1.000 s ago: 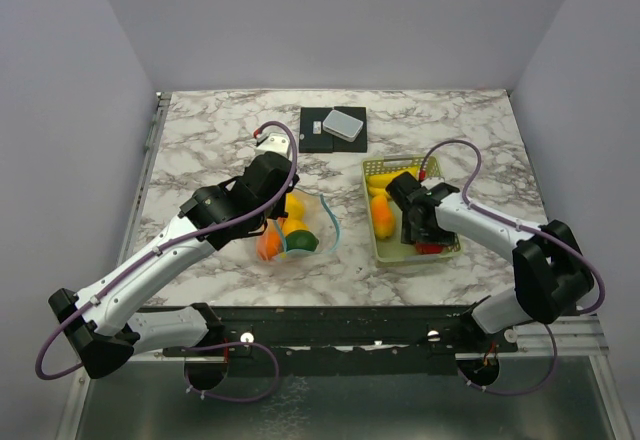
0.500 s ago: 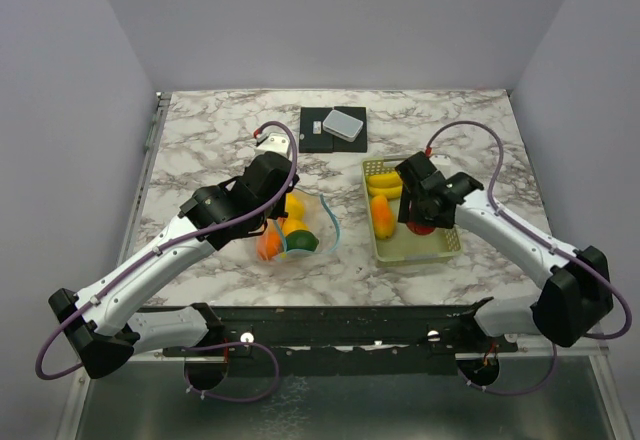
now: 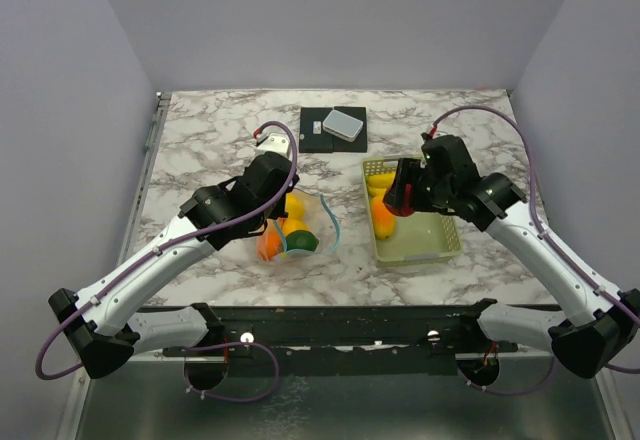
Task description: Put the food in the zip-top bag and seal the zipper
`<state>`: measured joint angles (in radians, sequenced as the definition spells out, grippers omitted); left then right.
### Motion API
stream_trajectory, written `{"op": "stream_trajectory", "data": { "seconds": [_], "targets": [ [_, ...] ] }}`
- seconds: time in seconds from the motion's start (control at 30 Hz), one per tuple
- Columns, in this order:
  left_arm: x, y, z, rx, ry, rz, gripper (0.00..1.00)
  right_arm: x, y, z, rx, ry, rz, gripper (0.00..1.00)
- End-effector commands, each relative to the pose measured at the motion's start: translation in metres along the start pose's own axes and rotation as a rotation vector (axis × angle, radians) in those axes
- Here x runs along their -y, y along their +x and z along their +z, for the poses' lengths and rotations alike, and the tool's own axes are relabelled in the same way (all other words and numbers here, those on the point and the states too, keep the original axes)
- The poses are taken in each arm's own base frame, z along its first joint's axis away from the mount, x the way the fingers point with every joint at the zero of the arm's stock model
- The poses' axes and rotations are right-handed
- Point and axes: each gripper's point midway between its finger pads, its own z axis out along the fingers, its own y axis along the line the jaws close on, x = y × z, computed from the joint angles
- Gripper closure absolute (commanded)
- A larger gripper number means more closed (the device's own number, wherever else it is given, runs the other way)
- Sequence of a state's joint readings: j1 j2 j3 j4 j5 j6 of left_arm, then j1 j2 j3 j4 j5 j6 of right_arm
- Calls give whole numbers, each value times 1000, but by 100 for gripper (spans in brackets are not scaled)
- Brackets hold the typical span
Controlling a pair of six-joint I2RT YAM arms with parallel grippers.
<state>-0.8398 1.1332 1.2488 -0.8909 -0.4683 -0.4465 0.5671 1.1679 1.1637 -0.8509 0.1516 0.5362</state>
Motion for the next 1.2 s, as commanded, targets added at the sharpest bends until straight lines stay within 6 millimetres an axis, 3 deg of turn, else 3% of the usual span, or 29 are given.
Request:
{"op": "stream_trajectory", "data": {
  "seconds": [0.0,0.37,0.57,0.9,1.17],
  "targets": [
    [2,-4,-2,16,15,-8,100,-50,-21,-28,48,-282,-42,61],
    [5,-5,-1,13,18,-12,100,-117,-28,-67,80,-573,-136,62],
    [6,-6,0,11,18,-14,100,-153,-18,-75,81,-644,-214,61],
    [6,-6,0,8,17,-13,100,-198,4,-61,50,-672,-274,61],
    [7,-7,1,9,16,-13,100,-225,21,-35,22,-634,-324,61]
  ]
}}
